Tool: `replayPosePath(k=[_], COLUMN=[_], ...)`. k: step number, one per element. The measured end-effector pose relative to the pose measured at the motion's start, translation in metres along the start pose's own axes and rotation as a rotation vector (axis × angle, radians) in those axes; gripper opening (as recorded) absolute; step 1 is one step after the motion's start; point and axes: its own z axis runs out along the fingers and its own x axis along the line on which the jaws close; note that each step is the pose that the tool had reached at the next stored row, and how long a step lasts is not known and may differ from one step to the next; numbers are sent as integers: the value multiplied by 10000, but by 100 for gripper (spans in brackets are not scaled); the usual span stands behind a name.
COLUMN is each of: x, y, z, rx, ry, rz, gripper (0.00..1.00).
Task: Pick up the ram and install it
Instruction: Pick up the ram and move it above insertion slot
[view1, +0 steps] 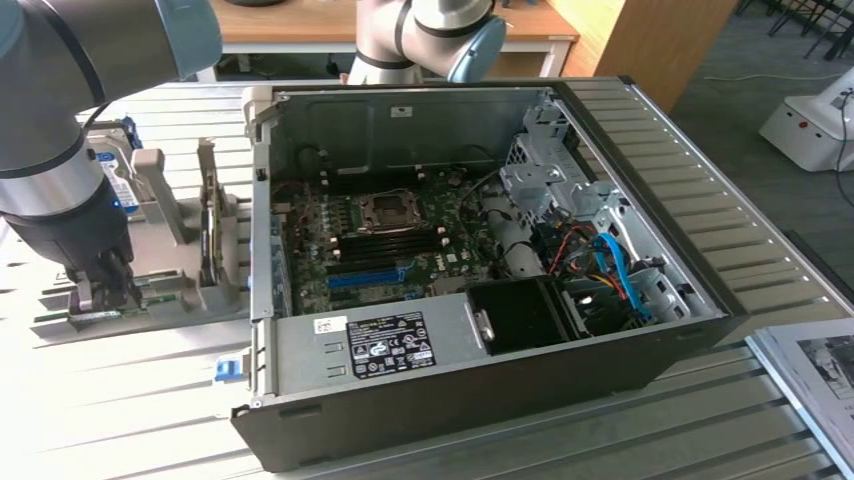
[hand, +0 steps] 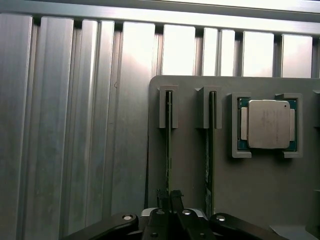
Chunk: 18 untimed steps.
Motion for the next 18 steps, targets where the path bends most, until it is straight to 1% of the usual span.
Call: replayPosePath(k=[6, 11, 17, 18], x=[0, -1, -2, -3], y=[0, 1, 3, 4], z=[-2, -33, -79, -121], rx=[1, 1, 0, 0], ry=[-1, 0, -1, 0], rz=[0, 0, 0, 0], gripper=[11, 11, 11, 11])
